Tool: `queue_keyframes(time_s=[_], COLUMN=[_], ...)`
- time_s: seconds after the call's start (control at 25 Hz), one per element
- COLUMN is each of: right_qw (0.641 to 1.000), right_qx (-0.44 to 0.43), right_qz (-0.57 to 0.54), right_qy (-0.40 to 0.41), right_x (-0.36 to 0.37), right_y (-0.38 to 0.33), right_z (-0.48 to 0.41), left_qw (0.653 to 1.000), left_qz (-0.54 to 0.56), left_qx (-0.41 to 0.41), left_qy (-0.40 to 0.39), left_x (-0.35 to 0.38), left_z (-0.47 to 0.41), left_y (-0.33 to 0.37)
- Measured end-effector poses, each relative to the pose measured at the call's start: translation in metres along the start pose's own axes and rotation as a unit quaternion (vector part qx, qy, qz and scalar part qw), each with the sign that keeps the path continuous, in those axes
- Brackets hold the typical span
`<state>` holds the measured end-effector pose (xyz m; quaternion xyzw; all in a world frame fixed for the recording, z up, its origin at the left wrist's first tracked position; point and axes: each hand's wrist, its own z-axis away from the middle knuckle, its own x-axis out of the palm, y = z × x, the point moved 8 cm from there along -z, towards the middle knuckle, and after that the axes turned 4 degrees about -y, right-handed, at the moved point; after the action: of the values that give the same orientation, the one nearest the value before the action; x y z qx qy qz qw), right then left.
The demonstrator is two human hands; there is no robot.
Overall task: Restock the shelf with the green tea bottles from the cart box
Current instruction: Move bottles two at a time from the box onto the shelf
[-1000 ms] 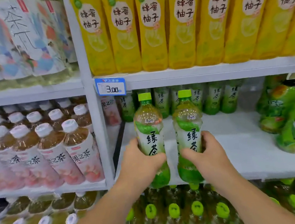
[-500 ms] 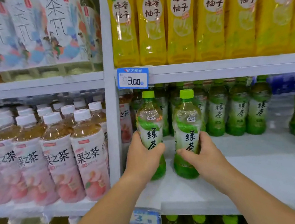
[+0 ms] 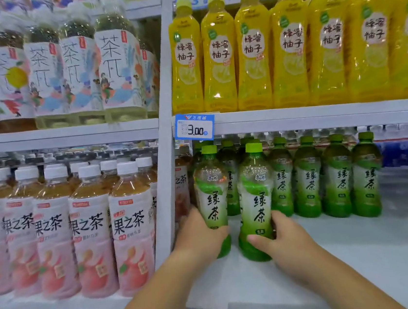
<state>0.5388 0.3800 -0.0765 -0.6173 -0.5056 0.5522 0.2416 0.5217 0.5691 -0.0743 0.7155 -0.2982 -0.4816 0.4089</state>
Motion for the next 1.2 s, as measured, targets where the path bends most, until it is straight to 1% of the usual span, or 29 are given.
queue_keyframes(time_s=[0.08,0.2,0.24,0.36,0.48,0.6,0.76,0.88,1.0,1.12,1.2], right_qw=[1.000,1.000,0.999,0.998,0.997,0.996,0.998,0.998,0.998,0.997,0.998], right_qx=[0.004,0.019,0.026,0.043,0.057,0.064,0.041,0.033,0.048,0.066,0.060], right_qz=[0.008,0.008,0.017,0.031,0.043,0.048,0.045,0.048,0.043,0.025,0.028], right_qy=[0.000,0.014,0.021,0.035,0.027,0.033,0.035,0.036,0.024,0.009,0.016], right_x=[0.008,0.017,0.019,0.022,0.026,0.029,0.033,0.035,0.038,0.036,0.034], right_y=[0.001,0.006,0.009,0.016,0.020,0.024,0.023,0.024,0.026,0.030,0.031], right_z=[-0.020,-0.048,-0.057,-0.079,-0.095,-0.105,-0.107,-0.105,-0.104,-0.104,-0.105], left_qw=[1.000,0.995,0.995,0.994,0.992,0.993,0.994,0.993,0.991,0.992,0.993], left_qz=[-0.003,-0.032,-0.041,-0.056,-0.072,-0.052,-0.018,0.003,0.031,0.029,0.019], left_qx=[-0.016,-0.026,-0.028,-0.036,-0.044,-0.039,-0.027,-0.011,-0.013,-0.022,-0.020], left_qy=[0.025,0.086,0.092,0.091,0.097,0.101,0.102,0.116,0.126,0.122,0.119], left_x=[-0.005,-0.009,-0.008,-0.003,-0.004,0.000,0.007,0.009,0.008,0.011,0.014], left_z=[-0.012,-0.024,-0.027,-0.045,-0.059,-0.069,-0.078,-0.077,-0.074,-0.076,-0.079], left_y=[0.002,0.003,0.003,-0.003,-0.010,-0.015,-0.025,-0.030,-0.033,-0.036,-0.037])
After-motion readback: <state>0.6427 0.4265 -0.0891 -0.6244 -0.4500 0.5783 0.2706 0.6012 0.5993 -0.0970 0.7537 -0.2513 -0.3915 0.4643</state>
